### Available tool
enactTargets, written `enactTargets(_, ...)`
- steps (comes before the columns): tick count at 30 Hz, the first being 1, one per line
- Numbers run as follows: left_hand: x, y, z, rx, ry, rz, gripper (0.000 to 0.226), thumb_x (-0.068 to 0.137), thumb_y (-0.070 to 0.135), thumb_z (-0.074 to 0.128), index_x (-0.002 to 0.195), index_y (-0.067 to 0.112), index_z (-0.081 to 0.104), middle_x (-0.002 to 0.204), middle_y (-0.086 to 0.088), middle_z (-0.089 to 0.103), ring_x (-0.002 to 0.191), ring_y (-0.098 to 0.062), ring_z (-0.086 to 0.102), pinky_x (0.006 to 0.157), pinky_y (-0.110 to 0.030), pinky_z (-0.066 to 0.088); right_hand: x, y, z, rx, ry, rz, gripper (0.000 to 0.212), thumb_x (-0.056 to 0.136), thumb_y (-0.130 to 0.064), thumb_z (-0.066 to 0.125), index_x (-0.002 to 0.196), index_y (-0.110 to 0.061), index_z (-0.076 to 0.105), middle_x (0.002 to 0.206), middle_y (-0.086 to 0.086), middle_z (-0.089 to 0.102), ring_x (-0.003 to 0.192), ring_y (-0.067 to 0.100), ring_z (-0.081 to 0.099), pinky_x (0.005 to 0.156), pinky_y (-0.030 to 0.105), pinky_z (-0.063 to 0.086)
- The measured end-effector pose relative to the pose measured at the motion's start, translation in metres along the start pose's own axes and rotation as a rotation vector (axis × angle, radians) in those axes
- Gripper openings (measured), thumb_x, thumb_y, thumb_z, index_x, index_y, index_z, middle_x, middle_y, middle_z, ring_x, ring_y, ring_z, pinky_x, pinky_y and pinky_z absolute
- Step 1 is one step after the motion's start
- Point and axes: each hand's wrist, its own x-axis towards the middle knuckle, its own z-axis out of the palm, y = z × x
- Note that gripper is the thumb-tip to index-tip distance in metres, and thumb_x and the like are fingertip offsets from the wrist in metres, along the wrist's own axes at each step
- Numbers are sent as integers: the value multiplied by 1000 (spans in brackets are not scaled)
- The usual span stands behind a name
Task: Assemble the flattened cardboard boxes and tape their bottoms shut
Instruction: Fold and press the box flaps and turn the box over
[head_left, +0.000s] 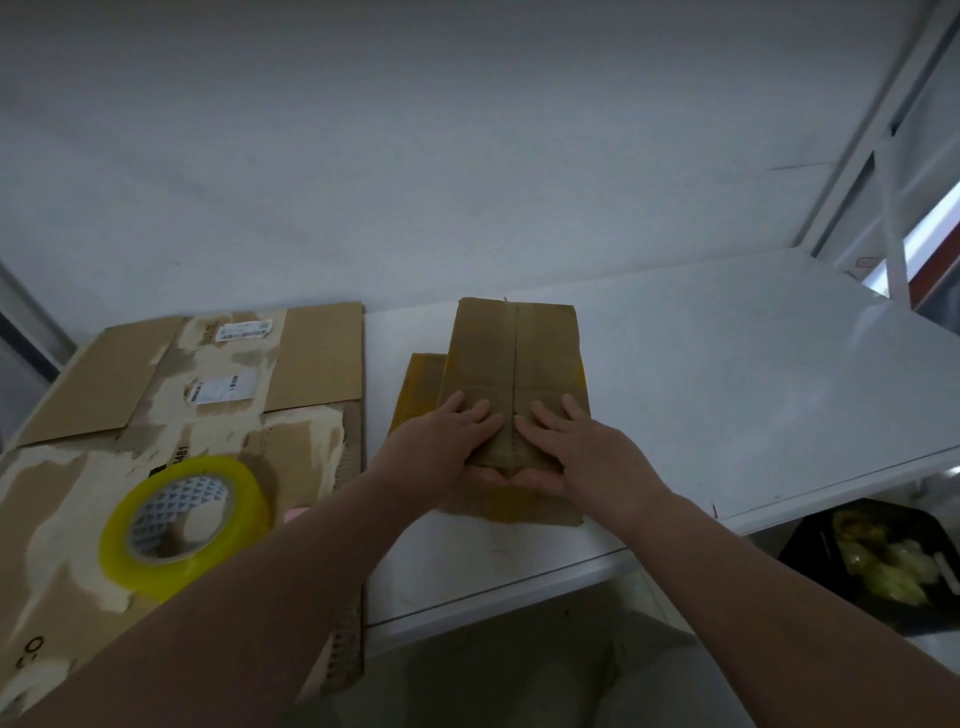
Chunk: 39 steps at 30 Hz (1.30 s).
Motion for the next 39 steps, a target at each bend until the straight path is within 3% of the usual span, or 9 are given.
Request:
enactTargets(7, -3, -29, 9, -198, 18, 99, 65, 91, 46, 50, 149, 34, 21, 158, 11, 14, 146, -12, 4, 118, -41, 19, -6, 20, -7, 212, -38, -97, 64, 92, -42, 54, 149, -33, 24, 157, -13, 16, 146, 10, 7, 118, 34, 14)
enactTargets(12, -6, -39, 4, -214, -43, 37, 65, 90, 34, 61, 143, 49, 25, 160, 2, -8, 147, -25, -9, 118, -51, 12, -10, 35, -14, 264, -50, -129, 62, 89, -27, 63, 144, -33, 35, 153, -15, 26, 145, 7, 12, 119, 31, 13)
enactTargets(17, -10, -36, -16, -226, -170, -11, 66, 93, 23, 58, 144, 48, 25, 158, -8, -20, 146, -31, 12, 117, -35, 23, -7, 39, -30, 168, -166, -143, 66, 90, -14, 63, 145, -33, 33, 153, -14, 26, 145, 10, 13, 118, 30, 12)
enactTargets(19, -9, -34, -22, -302, -210, -76, 63, 94, 23, 59, 145, 44, 29, 160, -10, -11, 144, -31, 20, 115, -35, 28, -6, 42, -39, 150, -204, -148, 65, 90, -4, 60, 144, -32, 37, 153, -12, 29, 144, 10, 18, 115, 25, 13)
enactTargets(23, -5, -17, -32, -338, -90, -179, 45, 97, 28, 52, 141, 25, 43, 138, -9, 50, 121, -24, 52, 98, -29, 42, 1, 54, -58, 251, -57, -36, 42, 91, 1, 49, 123, -23, 64, 136, -5, 55, 128, 11, 45, 101, 14, 25)
enactTargets(26, 10, 20, -30, -223, -50, -324, 68, 91, 57, 43, 150, 38, 13, 152, -18, 22, 135, -37, 32, 107, -52, 36, 16, 67, -56, 313, 202, 120, 32, 93, -8, 50, 116, -20, 68, 128, 0, 61, 119, 16, 54, 101, 21, 34)
enactTargets(30, 40, 61, -22, -190, -112, -490, 114, 65, 91, 38, 151, 32, -8, 156, -19, -19, 143, -44, -14, 105, -74, 2, 43, 85, -42, 434, 350, 269, 35, 94, -18, 54, 128, -21, 59, 135, -1, 56, 120, 17, 53, 101, 25, 35)
enactTargets(33, 55, 71, -16, -181, -101, -497, 128, 58, 94, 42, 151, 21, -10, 155, -22, -20, 143, -43, -16, 105, -73, -4, 59, 95, -42, 484, 390, 318, 41, 96, -26, 52, 137, -20, 50, 142, 0, 49, 128, 19, 46, 105, 28, 32)
enactTargets(39, 68, 48, -26, -135, -229, -250, 109, 76, 66, 60, 152, 25, -6, 159, -7, -18, 145, -34, -16, 112, -65, -4, 86, 116, -38, 539, 442, 407, 49, 95, -30, 48, 142, -17, 43, 145, 4, 44, 134, 27, 37, 108, 36, 31)
